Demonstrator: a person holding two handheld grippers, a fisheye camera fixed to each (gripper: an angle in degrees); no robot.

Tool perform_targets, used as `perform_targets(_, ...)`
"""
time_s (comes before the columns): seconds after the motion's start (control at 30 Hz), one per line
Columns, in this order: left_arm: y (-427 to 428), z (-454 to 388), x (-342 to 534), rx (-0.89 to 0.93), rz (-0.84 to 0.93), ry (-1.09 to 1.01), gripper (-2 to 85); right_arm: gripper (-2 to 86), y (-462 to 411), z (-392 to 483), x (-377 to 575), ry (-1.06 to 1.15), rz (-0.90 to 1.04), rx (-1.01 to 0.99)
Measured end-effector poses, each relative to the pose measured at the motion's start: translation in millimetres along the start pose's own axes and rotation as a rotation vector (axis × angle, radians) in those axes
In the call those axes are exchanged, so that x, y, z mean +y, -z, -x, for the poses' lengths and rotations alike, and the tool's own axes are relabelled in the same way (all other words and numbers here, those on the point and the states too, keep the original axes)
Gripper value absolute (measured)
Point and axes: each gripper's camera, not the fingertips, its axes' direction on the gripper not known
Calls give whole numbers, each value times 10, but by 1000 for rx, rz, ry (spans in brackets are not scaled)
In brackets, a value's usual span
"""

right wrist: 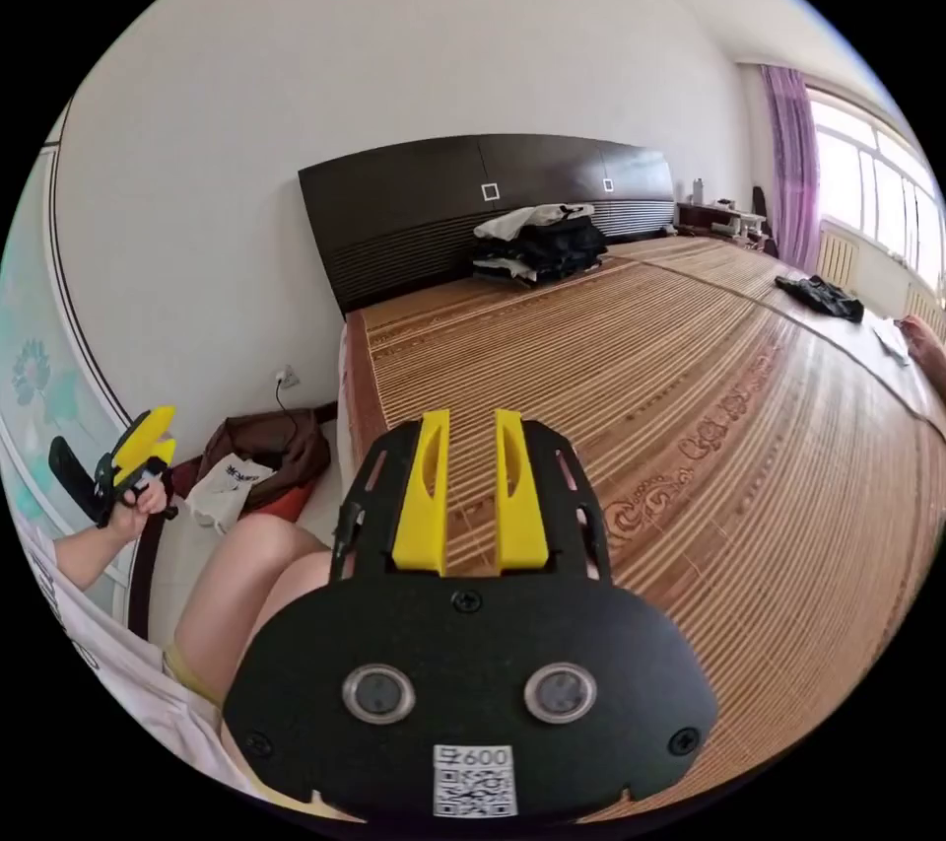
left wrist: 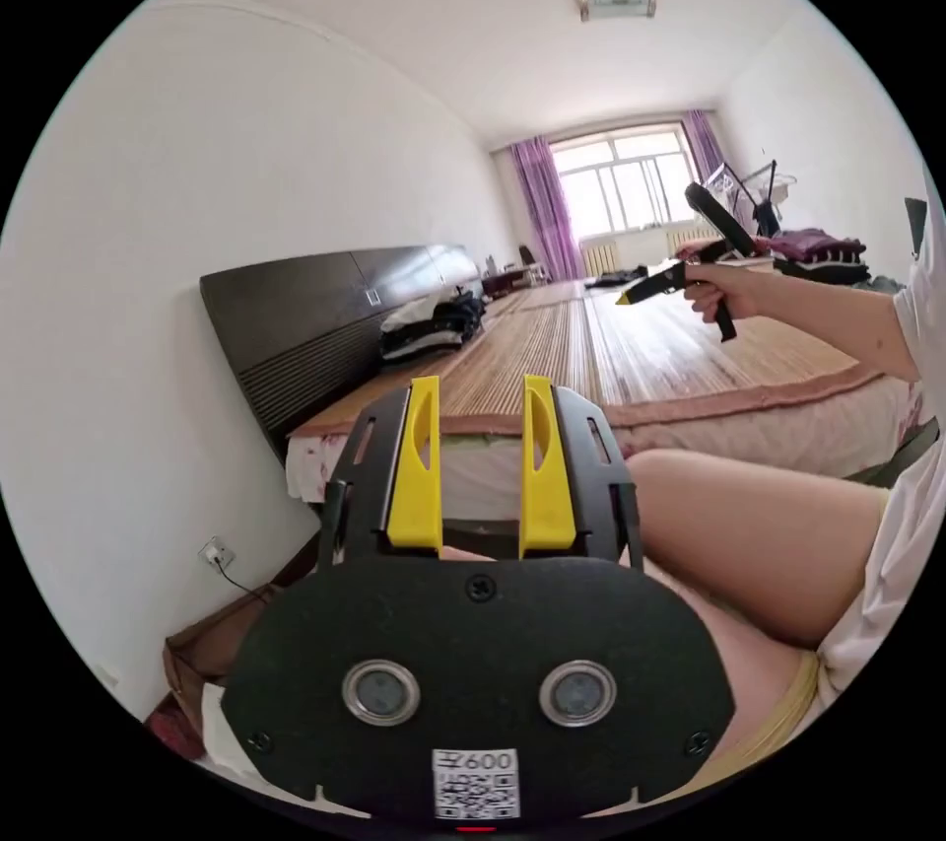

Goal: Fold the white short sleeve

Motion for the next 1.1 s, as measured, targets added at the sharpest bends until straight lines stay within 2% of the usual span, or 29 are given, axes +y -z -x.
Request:
perform_targets(0.1,-274,37,-140,-9,37,-18,123,102,54,-624,-273,6,-129,-39)
perform_targets(0.27,-1079,96,-452,55,115,152,126,116,131,-1794,-561,7,-270,-55)
perform_targets(0.3,-1153,61,-482,53,122,159,127,107,147,-2153,-559,-63,-268,-87)
perform_targets(0.33,-1272,-37,-544,32,138,147,129,92,244,-2639,-576,-281,-262,-137)
perform_targets(0.37,-1357,-182,-617,-13,161,76,132,80,308,-2887,-546,-371,-270,-185)
perform_targets(0.4,-1390,-264,-655,-52,179,20,132,54,445,-3349,-438,-512,-317,-310)
perform_targets(0.43,-1452,-401,-731,-164,225,-78,134,25,628,-3729,-335,-564,-416,-444)
perform_targets(0.47,-1507,-434,-816,-247,255,-117,134,28,738,-3878,-301,-577,-477,-485)
perform_targets(0.5,-1527,-400,-865,-247,256,-112,134,34,971,-4078,-292,-562,-589,-507)
perform_targets(0.53,-1570,-256,-965,-175,231,-75,134,55,1181,-4186,-373,-521,-637,-482)
perform_targets(0.6,-1747,32,-1129,-50,195,-32,136,74,1429,-4236,-584,-443,-612,-442)
perform_targets(0.7,-2346,470,-1509,-50,218,-50,136,108,1825,-4234,-858,-304,-639,-410)
perform_targets(0.77,-3057,796,-1897,-57,250,-127,138,116,2018,-4316,-962,-283,-654,-397)
perform_targets(0.83,-3625,1096,-2235,-73,251,-138,142,115,2191,-4551,-1029,-316,-694,-423)
perform_targets(1.0,-4709,1778,-2931,-42,174,202,148,99,2404,-5197,-1150,-516,-722,-586)
perform_targets(1.1,-5352,1920,-3108,-140,154,162,144,69,2650,-5238,-1296,-557,-693,-536)
